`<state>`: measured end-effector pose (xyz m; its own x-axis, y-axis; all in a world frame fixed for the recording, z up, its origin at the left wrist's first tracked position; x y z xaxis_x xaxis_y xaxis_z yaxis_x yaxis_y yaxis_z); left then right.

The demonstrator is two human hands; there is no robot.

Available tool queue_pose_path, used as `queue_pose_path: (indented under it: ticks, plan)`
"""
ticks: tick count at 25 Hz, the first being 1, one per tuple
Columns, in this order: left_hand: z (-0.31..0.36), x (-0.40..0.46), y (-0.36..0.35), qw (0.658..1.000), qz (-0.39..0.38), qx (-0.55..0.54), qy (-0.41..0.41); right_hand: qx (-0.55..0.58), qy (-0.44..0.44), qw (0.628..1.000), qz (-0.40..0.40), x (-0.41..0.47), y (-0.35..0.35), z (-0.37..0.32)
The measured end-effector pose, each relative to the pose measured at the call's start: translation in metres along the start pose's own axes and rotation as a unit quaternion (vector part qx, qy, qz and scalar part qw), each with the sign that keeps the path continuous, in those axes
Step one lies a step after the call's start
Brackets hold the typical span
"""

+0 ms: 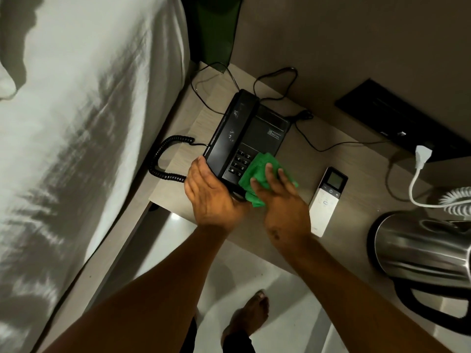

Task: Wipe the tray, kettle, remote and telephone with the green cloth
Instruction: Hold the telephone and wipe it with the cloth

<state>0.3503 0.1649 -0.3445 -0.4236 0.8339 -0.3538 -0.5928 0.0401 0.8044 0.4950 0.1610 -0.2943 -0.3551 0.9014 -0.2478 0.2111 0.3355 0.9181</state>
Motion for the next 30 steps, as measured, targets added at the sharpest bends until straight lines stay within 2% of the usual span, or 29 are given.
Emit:
queue_pose_path:
  ticks: [3, 6, 9, 12, 15, 17, 19, 21, 23, 25, 27, 30]
  plan:
    - [-0.002, 0.001, 0.002, 1.0, -0.002, -0.002, 0.004, 0.081, -0.039, 0.994, 0.054, 0.009, 0.016, 0.014]
    - [-0.004, 0.0, 0.011, 0.999, -0.009, -0.033, 0.003, 0.181, -0.073, 0.965, 0.176, 0.025, 0.05, 0.032]
    - [-0.007, 0.006, 0.025, 0.993, -0.007, -0.121, 0.009, 0.165, -0.062, 0.956, 0.232, 0.045, 0.081, 0.036]
    - [-0.012, 0.019, 0.033, 0.985, -0.027, -0.168, 0.018, 0.112, 0.023, 0.973, 0.201, 0.093, 0.091, 0.014]
    - [-0.019, 0.02, 0.033, 0.982, -0.058, -0.179, 0.021, 0.121, 0.037, 0.968, 0.215, 0.139, 0.103, -0.001]
    - [-0.022, 0.018, 0.031, 0.978, -0.072, -0.192, 0.023, 0.036, 0.077, 0.982, 0.168, 0.153, 0.097, -0.018]
    - [-0.023, 0.017, 0.03, 0.975, -0.071, -0.208, 0.032, -0.038, 0.094, 0.988, 0.113, 0.145, 0.081, -0.033]
    - [-0.023, 0.018, 0.031, 0.976, -0.053, -0.21, 0.038, -0.065, 0.106, 0.99, 0.065, 0.119, 0.055, -0.045]
    - [-0.023, 0.019, 0.031, 0.976, -0.048, -0.212, 0.03, -0.099, 0.182, 0.978, 0.008, 0.083, 0.024, -0.068]
    - [-0.024, 0.018, 0.032, 0.975, -0.047, -0.215, 0.027, -0.124, 0.222, 0.967, -0.009, 0.064, 0.016, -0.069]
    - [-0.024, 0.016, 0.034, 0.977, -0.039, -0.206, 0.033, -0.124, 0.198, 0.972, 0.029, 0.086, 0.037, -0.049]
    - [-0.024, 0.016, 0.034, 0.974, -0.055, -0.217, 0.041, -0.097, 0.09, 0.99, 0.053, 0.147, 0.072, -0.004]
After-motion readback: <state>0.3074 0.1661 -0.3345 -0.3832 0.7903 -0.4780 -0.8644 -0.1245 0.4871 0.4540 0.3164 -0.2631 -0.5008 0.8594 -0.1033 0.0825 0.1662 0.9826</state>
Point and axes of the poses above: each hand's wrist, its own x-axis towards the middle knuckle, its own y-axis out of the back of the hand, z = x × y, the point moved 9 cm from there along x, towards the middle knuckle, and after that the axes turned 14 degrees about y, right-handed, at the moved point
